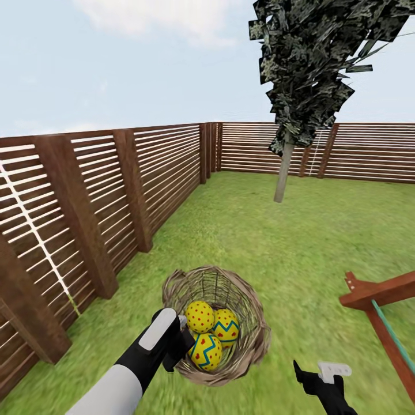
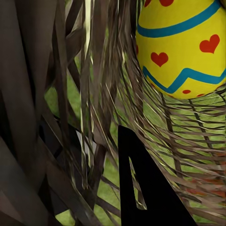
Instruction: Take the three Easter eggs out of the wicker basket on the lawn in the garden, then place them on the lawn next to a single tree (choose any tree) so that all three eggs are next to the same tree and none are left in the basket.
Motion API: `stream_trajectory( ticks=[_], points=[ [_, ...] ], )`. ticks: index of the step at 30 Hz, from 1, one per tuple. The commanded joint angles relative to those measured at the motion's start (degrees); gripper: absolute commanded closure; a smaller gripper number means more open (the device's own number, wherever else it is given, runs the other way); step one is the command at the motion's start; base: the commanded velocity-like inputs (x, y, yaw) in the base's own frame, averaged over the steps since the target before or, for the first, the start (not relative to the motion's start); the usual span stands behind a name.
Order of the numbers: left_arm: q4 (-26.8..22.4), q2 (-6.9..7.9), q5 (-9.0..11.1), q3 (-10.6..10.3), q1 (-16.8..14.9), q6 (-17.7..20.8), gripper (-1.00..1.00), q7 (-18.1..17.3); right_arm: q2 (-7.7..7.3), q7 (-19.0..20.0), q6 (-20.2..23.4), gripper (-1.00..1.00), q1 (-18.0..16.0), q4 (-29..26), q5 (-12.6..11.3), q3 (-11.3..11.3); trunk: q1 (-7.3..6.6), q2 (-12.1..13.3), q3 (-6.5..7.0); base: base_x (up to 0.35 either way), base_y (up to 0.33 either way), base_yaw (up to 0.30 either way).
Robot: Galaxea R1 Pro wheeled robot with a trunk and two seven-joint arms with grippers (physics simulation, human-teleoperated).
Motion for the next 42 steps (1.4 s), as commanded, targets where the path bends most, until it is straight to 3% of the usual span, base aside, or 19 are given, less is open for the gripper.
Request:
stream_trajectory(
  ticks=[1,21,25,28,31,34,36,38,42],
  points=[
    [-0.06,0.0,0.23,-0.04,-0.07,0.19,1.0,0.27,0.04,0.42,-0.16,-1.0,-0.05,0.01,0.27,-0.26,0.07,-0.13,-0.12,0.332,0.107,0.0],
    [-0.06,0.0,0.14,-0.12,-0.07,0.19,1.0,-0.49,0.04,0.3,-0.08,-1.0,-0.05,0.45,0.27,-0.26,0.07,-0.13,0.16,0.332,0.107,-0.197],
    [-0.06,0.0,0.14,-0.12,-0.07,0.19,1.0,-0.5,0.04,0.25,-0.58,-1.0,-0.05,10.35,0.16,-0.29,0.07,-0.13,0.16,0.332,0.107,-0.013],
    [-0.12,0.0,0.14,-0.12,-0.07,0.23,1.0,-0.5,0.09,0.34,-0.7,-1.0,-0.05,13.44,-0.02,-0.15,0.07,-0.13,0.16,0.332,0.107,-0.001],
    [-0.09,0.0,0.14,-0.12,-0.07,0.2,1.0,-0.5,0.29,0.4,-1.11,-1.0,-0.05,20.91,-0.23,-0.02,0.07,-0.13,0.16,0.332,0.107,0.0],
    [-0.14,0.0,0.14,-0.24,-0.07,0.19,1.0,-0.5,2.95,0.4,-0.99,-1.0,-0.05,22.45,-0.08,-0.01,0.07,-0.13,0.16,0.332,0.107,0.0],
    [-0.15,0.0,0.14,-0.44,-0.07,0.19,1.0,-0.5,5.7,0.35,-0.85,-1.0,-0.05,24.05,-0.18,-0.1,0.07,-0.13,0.16,0.332,0.107,0.0],
    [-0.15,0.0,0.14,-0.55,-0.07,0.19,1.0,-0.5,6.47,0.37,-0.82,-1.0,-0.05,24.85,-0.42,-0.49,0.07,-0.13,0.16,0.332,0.107,0.0],
    [-0.15,0.0,0.14,-1.23,-0.07,0.19,1.0,-0.5,6.46,0.47,-0.78,-1.0,-0.05,24.97,-0.59,-0.85,0.07,-0.13,0.2,0.332,0.107,-0.025]
  ],
)
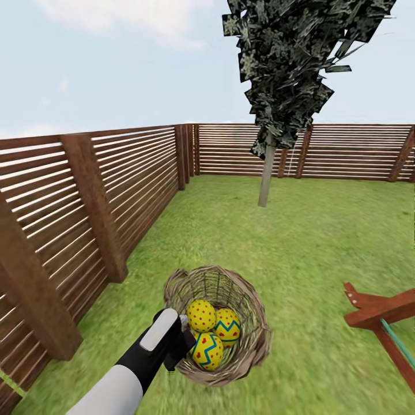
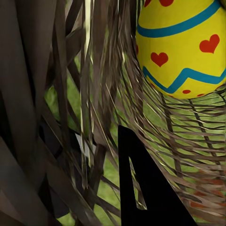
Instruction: Take the three Easter eggs out of the wicker basket on the lawn in the garden, then place them on the lawn next to a single tree (choose any tree) so that all three eggs are next to the same tree and none are left in the basket.
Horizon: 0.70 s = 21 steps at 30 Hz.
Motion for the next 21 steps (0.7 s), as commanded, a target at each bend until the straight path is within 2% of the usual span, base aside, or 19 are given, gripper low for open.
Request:
stream_trajectory(
  ticks=[1,2,4,6,8,12,21],
  points=[
    [-0.07,0.0,0.38,-0.1,-0.06,0.15,1.0,0.3,0.0,0.37,-0.16,-1.0,-0.05,-0.02,0.15,-0.54,0.07,-0.13,-0.08,0.332,0.107,-0.15],
    [-0.07,0.0,0.38,-0.14,-0.06,0.15,1.0,0.3,-0.09,0.31,-0.21,-1.0,-0.05,-0.05,-0.2,-0.54,0.07,-0.13,-0.02,0.332,0.107,-0.192],
    [-0.07,0.0,0.38,-0.16,-0.06,0.15,1.0,0.3,-0.2,0.21,-0.24,-1.0,-0.05,-0.16,-2.36,-0.49,0.07,-0.13,0.11,0.332,0.107,-0.214],
    [-0.07,0.0,0.38,-0.16,-0.06,0.15,1.0,0.3,-0.26,0.2,-0.28,-1.0,-0.05,-0.23,-3.13,-0.46,0.07,-0.13,0.24,0.332,0.107,-0.222],
    [-0.07,0.0,0.38,-0.18,-0.06,0.15,1.0,0.3,-0.33,0.19,-0.32,-1.0,-0.05,-0.38,-3.3,-0.43,0.07,-0.13,0.37,0.332,0.107,-0.225],
    [-0.07,0.0,0.38,-1.62,-0.06,0.06,1.0,0.3,-0.48,0.24,-0.5,-1.0,-0.05,-0.44,-3.59,-0.42,0.07,-0.13,0.63,0.332,0.099,-0.23],
    [-0.06,0.0,0.38,-1.74,-0.06,0.1,1.0,-0.12,-0.51,0.19,-0.51,-1.0,-0.05,-0.56,-3.59,-0.45,0.07,-0.13,1.11,0.332,0.093,-0.227]
  ],
)
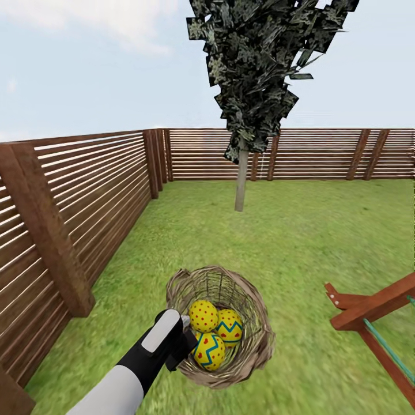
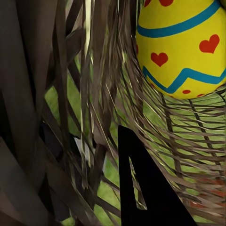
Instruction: Take the three Easter eggs out of the wicker basket on the lawn in the garden, then place them on the lawn next to a single tree (choose any tree) so that all three eggs are next to the same tree and none are left in the basket.
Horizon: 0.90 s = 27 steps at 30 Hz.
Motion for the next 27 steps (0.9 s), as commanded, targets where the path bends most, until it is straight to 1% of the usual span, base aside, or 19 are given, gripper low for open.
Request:
stream_trajectory(
  ticks=[1,2,4,5,10,24,27],
  points=[
    [-0.08,0.0,-0.09,0.04,-0.07,0.25,1.0,0.28,0.01,0.61,-0.15,-1.0,-0.06,-0.03,-0.13,-0.46,0.07,-0.13,-0.12,0.332,0.093,-0.042],
    [-0.08,0.0,-0.09,0.03,-0.07,0.23,1.0,0.28,-0.09,0.88,-0.15,-1.0,-0.06,-0.1,-0.11,-0.45,0.07,-0.13,-0.12,0.332,0.093,-0.021],
    [-0.09,0.0,-0.09,0.02,-0.07,0.23,1.0,0.28,-1.09,1.2,0.01,-1.0,-0.06,-0.11,-0.21,-0.44,0.07,-0.13,-0.11,0.332,0.093,-0.006],
    [-0.09,0.0,-0.09,0.02,-0.07,0.25,1.0,0.28,-1.25,1.17,0.08,-1.0,-0.06,-0.07,-0.25,-0.44,0.07,-0.13,-0.11,0.332,0.093,-0.001],
    [-0.09,0.0,-0.09,-0.02,-0.07,0.21,1.0,0.28,-1.1,0.9,0.03,-1.0,-0.06,-0.23,-0.27,-0.52,0.07,-0.13,-0.07,0.332,0.091,-0.033],
    [-0.09,0.0,0.0,-0.07,-0.07,0.23,1.0,0.28,-0.89,0.53,-0.06,-1.0,-0.06,-0.28,-0.18,-0.44,0.07,-0.13,0.72,0.334,0.048,-0.226],
    [-0.07,0.0,0.0,-0.18,-0.07,0.21,1.0,0.11,-0.89,0.53,-0.07,-1.0,-0.06,-0.28,-0.18,-0.37,0.07,-0.13,0.75,0.336,0.075,-0.132]
  ],
)
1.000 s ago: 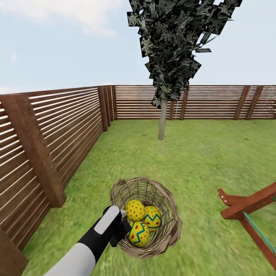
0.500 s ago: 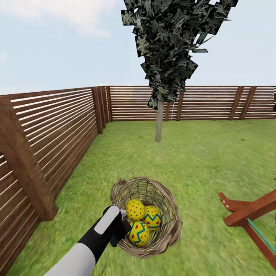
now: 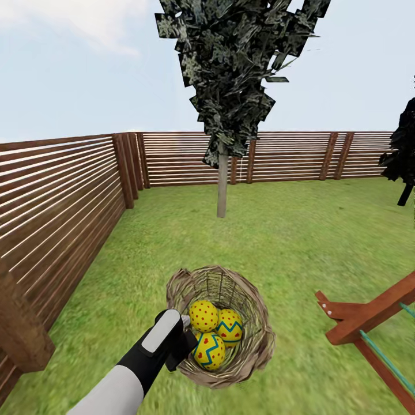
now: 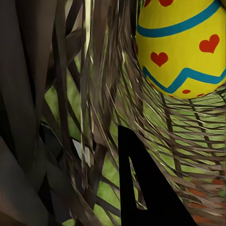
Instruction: Take the three Easter eggs out of the wicker basket on the lawn in the garden, then place them on the lawn next to a single tree (choose any tree) so that all three eggs are next to the same tree and none are left in the basket.
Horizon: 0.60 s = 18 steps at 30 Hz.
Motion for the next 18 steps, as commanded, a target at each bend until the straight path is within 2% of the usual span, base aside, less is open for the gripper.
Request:
stream_trajectory(
  ticks=[1,15,18],
  points=[
    [-0.04,0.0,0.1,-0.55,-0.07,0.19,1.0,0.17,0.05,0.53,-0.14,-1.0,-0.06,0.03,-0.15,-0.44,0.07,-0.13,-0.13,0.336,0.077,-0.022],
    [-0.09,0.0,0.04,-1.65,-0.07,0.19,1.0,0.11,0.11,0.53,-0.23,-1.0,-0.06,0.03,-0.08,-0.29,0.07,-0.13,-0.53,0.336,0.076,-0.011],
    [-0.09,0.0,0.04,-1.66,-0.07,0.19,1.0,0.11,0.06,0.58,-0.23,-1.0,-0.06,0.03,-0.08,-0.37,0.07,-0.13,-0.54,0.336,0.074,-0.139]
  ],
)
